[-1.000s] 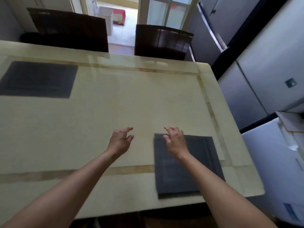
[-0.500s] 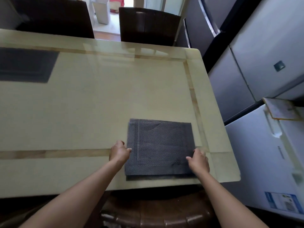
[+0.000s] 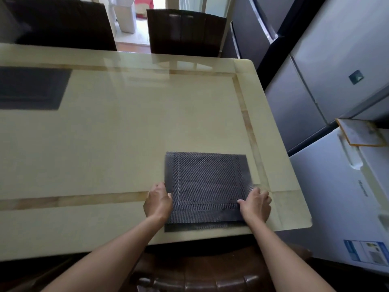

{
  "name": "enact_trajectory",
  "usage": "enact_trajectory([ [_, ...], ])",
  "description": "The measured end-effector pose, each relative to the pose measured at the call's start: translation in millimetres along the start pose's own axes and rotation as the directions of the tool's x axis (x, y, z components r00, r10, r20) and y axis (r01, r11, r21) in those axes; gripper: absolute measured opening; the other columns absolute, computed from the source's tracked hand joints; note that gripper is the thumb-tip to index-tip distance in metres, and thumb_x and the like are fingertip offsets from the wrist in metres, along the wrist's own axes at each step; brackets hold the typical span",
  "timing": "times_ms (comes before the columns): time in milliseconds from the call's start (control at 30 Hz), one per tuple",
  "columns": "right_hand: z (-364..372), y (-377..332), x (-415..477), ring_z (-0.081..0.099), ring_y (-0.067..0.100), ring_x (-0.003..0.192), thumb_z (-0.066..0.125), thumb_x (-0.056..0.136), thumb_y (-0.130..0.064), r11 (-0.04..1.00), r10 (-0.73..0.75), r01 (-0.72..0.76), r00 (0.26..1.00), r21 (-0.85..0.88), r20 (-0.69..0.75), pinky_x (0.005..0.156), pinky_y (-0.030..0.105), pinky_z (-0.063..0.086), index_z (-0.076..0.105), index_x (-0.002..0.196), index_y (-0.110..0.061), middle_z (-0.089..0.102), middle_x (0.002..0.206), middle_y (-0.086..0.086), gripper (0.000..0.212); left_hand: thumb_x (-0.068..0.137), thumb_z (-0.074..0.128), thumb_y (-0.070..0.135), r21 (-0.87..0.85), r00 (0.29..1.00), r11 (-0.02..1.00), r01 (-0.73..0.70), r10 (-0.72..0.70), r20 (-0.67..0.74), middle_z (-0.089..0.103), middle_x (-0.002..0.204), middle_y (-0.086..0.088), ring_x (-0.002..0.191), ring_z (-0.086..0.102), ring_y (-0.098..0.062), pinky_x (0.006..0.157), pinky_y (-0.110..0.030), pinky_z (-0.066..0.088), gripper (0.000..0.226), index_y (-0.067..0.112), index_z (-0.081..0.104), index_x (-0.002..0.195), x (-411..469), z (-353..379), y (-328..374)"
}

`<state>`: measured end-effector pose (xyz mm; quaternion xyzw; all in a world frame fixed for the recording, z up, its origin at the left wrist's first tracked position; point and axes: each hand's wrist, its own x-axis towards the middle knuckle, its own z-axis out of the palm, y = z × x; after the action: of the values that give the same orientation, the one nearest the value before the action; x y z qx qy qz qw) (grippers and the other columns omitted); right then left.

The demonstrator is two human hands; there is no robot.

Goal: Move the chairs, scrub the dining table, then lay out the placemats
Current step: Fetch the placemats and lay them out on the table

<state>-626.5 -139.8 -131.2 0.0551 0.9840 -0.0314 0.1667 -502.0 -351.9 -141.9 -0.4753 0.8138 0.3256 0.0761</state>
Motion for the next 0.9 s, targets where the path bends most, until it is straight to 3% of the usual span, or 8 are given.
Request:
enact_trajectory([
  [167,-1,-3,-12,0.051,0.033,0.107,0.063,0.086,-0.013,0.998,-0.059,0.063,0.993,0.032,-0.105,0.079,0.036,0.046,0.043,0.119,-0.004,0.048,0.121,0.019,0.040,0.089,0.055,0.011,-0.117,0.996,0.989,-0.094,0.093,-0.009,0.057,0.124,-0.005,0.110,0.055,-0.024,0.088,-0.034,0.046,0.046,0.018,0.045,0.134,-9,1,-3],
  [267,-7,-1,-13,0.058,0.035,0.099,0.053,0.088,-0.003,0.990,-0.053,0.069,0.990,0.126,-0.129,0.072,0.035,0.044,0.048,0.111,-0.001,0.055,0.113,0.019,0.023,0.085,0.053,0.001,-0.195,0.993,0.975,-0.107,0.116,0.031,0.064,0.112,-0.007,0.099,0.059,-0.026,0.079,-0.033,0.049,0.050,0.023,0.046,0.129,-7,-2,-7],
  [433,-12,7,-14,0.061,0.032,0.091,0.053,0.093,-0.012,0.985,-0.076,0.104,0.979,0.141,-0.191,0.064,0.031,0.038,0.054,0.099,-0.004,0.062,0.104,0.014,0.010,0.083,0.052,-0.005,-0.334,0.988,0.933,-0.134,0.153,0.031,0.066,0.108,-0.008,0.096,0.062,-0.026,0.082,-0.034,0.052,0.049,0.021,0.051,0.124,0,-8,-8],
  [500,-15,6,-13,0.062,0.033,0.087,0.054,0.093,-0.013,0.973,-0.086,0.137,0.961,0.184,-0.262,0.061,0.029,0.034,0.054,0.098,-0.004,0.064,0.099,0.014,0.010,0.085,0.052,-0.005,-0.354,0.980,0.915,-0.192,0.198,-0.018,0.067,0.099,-0.005,0.090,0.063,-0.026,0.075,-0.032,0.051,0.045,0.021,0.054,0.121,2,-11,-3],
  [633,-29,-5,13,0.062,0.031,0.080,0.055,0.093,-0.012,0.932,-0.115,0.221,0.932,0.289,-0.343,0.059,0.033,0.043,0.054,0.096,-0.007,0.066,0.093,0.012,0.006,0.087,0.051,-0.003,-0.397,0.966,0.881,-0.258,0.230,-0.119,0.063,0.088,-0.001,0.082,0.062,-0.024,0.069,-0.033,0.050,0.041,0.023,0.057,0.118,19,-24,20],
  [733,-45,-23,45,0.064,0.032,0.082,0.057,0.092,-0.013,0.903,-0.105,0.232,0.935,0.361,-0.340,0.064,0.037,0.050,0.054,0.097,-0.008,0.068,0.095,0.012,0.007,0.087,0.051,-0.004,-0.421,0.963,0.867,-0.268,0.223,-0.153,0.064,0.089,-0.001,0.084,0.062,-0.024,0.073,-0.039,0.054,0.043,0.023,0.057,0.120,45,-37,45],
  [900,-75,-67,119,0.063,0.034,0.086,0.056,0.093,-0.017,0.874,-0.115,0.235,0.950,0.426,-0.290,0.065,0.035,0.044,0.053,0.096,-0.011,0.068,0.098,0.014,0.008,0.087,0.053,-0.003,-0.437,0.958,0.860,-0.263,0.178,-0.226,0.064,0.089,-0.001,0.080,0.061,-0.021,0.064,-0.029,0.047,0.041,0.020,0.057,0.121,101,-48,99],
])
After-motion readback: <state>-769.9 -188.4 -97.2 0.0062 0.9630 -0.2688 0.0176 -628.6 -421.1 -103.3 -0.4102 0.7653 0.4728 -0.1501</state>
